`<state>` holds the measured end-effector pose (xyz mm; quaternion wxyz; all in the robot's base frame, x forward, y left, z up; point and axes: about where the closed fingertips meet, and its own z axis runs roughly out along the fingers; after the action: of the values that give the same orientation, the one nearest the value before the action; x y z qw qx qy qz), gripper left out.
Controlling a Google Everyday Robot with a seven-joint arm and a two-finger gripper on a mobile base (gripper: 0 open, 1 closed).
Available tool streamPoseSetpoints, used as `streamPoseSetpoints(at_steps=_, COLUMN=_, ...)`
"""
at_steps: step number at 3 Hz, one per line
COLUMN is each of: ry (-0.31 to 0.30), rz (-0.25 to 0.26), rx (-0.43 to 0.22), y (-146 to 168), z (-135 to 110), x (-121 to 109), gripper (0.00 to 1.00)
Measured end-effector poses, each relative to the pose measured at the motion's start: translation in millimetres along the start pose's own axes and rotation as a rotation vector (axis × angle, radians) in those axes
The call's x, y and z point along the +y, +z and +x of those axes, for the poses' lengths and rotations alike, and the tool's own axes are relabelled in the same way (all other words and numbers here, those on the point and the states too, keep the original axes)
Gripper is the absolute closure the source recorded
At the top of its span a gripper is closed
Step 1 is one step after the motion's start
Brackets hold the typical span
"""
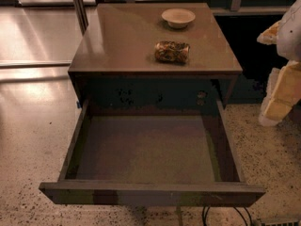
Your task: Place orange can into top drawer
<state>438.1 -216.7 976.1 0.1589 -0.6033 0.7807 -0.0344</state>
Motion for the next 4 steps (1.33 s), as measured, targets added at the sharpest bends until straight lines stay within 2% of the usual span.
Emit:
streamPoseSetpoints(at_steps=1, ry=-0.001, rz=0.003, rx=-0.001, y=0, z=0, x=0, gripper=0.00)
streamPoseSetpoints(at_steps=2, ry=-0.032, rz=-0.002, rx=-0.015, y=6, z=-8, x=-5, gripper=0.00)
streamPoseSetpoints(at_steps=3, ry=-0.089, rz=-0.016, rx=-0.031, y=23, z=-29, x=-18, gripper=0.00)
streamPoseSetpoints(at_steps=4, ry=-0.136, rz=-0.024, rx=-0.040, y=42, z=-50, x=-44, gripper=0.00)
